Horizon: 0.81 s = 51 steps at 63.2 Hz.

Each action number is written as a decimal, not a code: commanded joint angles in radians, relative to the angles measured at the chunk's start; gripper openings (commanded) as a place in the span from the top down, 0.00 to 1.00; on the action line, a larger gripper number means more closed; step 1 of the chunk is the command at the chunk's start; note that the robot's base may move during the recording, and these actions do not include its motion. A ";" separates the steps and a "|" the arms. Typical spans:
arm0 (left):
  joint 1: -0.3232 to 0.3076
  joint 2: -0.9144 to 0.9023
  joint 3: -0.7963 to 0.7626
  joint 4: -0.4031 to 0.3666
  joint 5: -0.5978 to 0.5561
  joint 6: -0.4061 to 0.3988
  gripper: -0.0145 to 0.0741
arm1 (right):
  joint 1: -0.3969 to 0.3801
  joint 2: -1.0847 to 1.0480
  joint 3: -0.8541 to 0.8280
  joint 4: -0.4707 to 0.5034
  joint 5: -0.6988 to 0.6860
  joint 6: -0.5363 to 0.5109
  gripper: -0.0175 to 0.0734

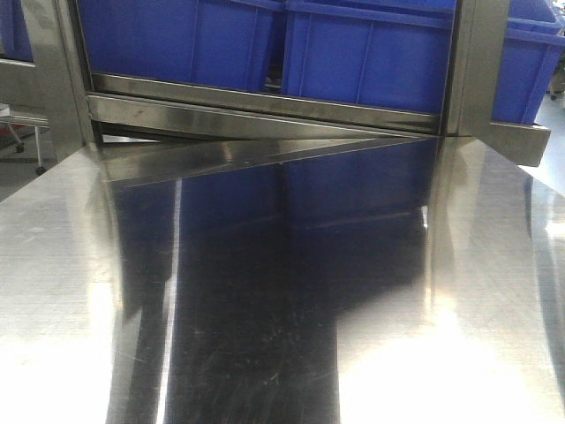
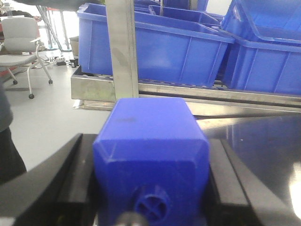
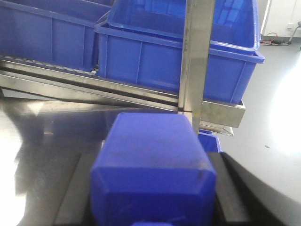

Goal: Pick and sort blue part to right shelf
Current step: 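Drive the base away from the table holding both parts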

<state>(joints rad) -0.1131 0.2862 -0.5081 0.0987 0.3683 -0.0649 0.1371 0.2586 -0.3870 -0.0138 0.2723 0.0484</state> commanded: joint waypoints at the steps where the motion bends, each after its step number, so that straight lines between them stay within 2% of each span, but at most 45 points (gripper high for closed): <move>1: 0.000 0.007 -0.028 0.002 -0.096 0.000 0.48 | -0.008 0.006 -0.031 -0.001 -0.087 -0.007 0.30; 51: 0.000 0.007 -0.028 0.002 -0.095 0.000 0.48 | -0.008 0.006 -0.031 -0.001 -0.087 -0.007 0.30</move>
<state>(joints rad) -0.1131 0.2862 -0.5081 0.0987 0.3683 -0.0649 0.1371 0.2586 -0.3870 -0.0138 0.2723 0.0484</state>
